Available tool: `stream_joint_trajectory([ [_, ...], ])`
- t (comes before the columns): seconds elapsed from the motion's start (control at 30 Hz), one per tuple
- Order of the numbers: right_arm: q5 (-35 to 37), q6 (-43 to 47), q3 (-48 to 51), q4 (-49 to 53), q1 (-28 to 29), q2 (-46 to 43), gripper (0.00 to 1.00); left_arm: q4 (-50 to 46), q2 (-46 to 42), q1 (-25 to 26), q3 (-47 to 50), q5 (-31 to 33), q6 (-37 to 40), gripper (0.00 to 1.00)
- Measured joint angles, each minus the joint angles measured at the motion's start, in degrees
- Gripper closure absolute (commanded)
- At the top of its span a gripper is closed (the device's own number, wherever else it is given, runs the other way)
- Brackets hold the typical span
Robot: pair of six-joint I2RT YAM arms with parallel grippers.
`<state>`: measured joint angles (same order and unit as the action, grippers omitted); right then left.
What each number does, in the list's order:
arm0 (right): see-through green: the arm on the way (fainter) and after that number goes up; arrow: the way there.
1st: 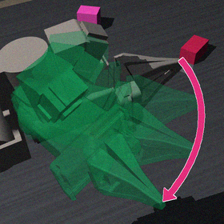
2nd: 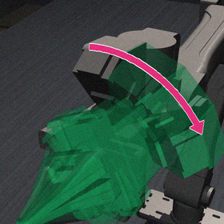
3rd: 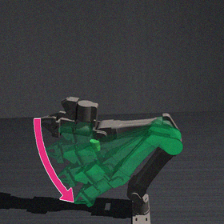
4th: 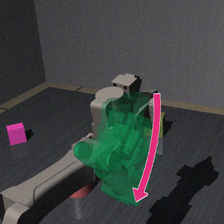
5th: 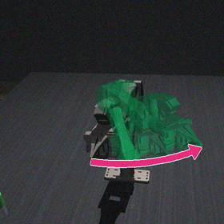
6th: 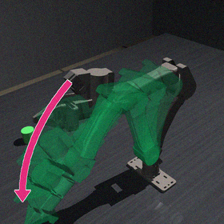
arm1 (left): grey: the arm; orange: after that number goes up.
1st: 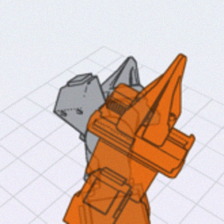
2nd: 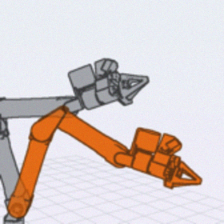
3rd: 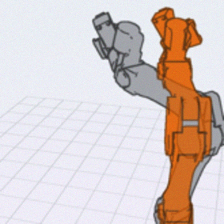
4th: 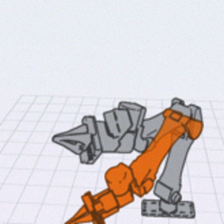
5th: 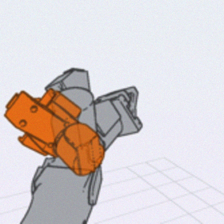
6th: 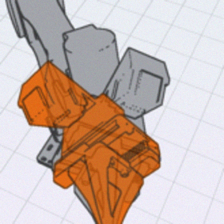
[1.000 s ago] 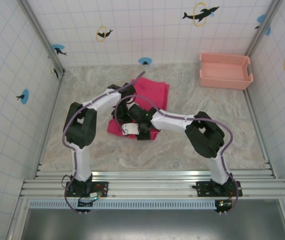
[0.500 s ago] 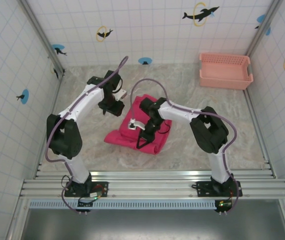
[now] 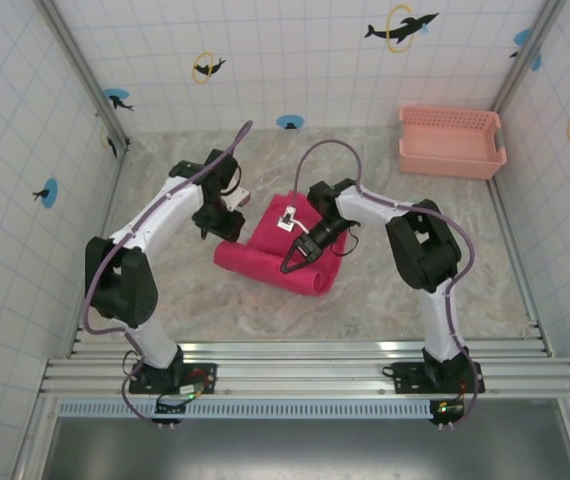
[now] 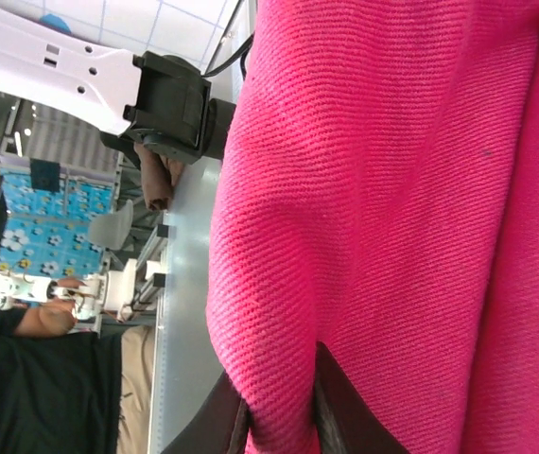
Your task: Roll up the long pants
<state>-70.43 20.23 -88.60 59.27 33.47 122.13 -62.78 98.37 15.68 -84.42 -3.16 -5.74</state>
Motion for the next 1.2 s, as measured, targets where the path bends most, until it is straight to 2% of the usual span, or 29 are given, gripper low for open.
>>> stream_joint_trajectory([
  [0.3,-0.31,3.43,2.51,0.70,-1.07,5.44,0.85,-1.60,-1.31,2.03,0.00,-0.07,-0.02,0.40],
  [0.67,-1.11,5.33,4.37,0.63,-6.23,7.39,0.85,-2.14,-3.21,9.38,2.75,-4.79,-0.68,0.56],
  [0.97,-2.80,7.69,3.43,2.82,-7.15,9.29,0.83,0.37,-8.11,17.05,9.01,-6.54,-6.05,0.54],
  [1.1,-4.72,12.94,1.46,7.76,-7.21,11.76,0.79,2.75,-5.55,18.08,10.23,-6.75,-7.80,0.52],
  [1.2,-7.67,26.62,-4.20,19.50,-7.85,15.89,0.79,4.66,0.76,18.05,9.31,-5.75,-8.22,0.52],
])
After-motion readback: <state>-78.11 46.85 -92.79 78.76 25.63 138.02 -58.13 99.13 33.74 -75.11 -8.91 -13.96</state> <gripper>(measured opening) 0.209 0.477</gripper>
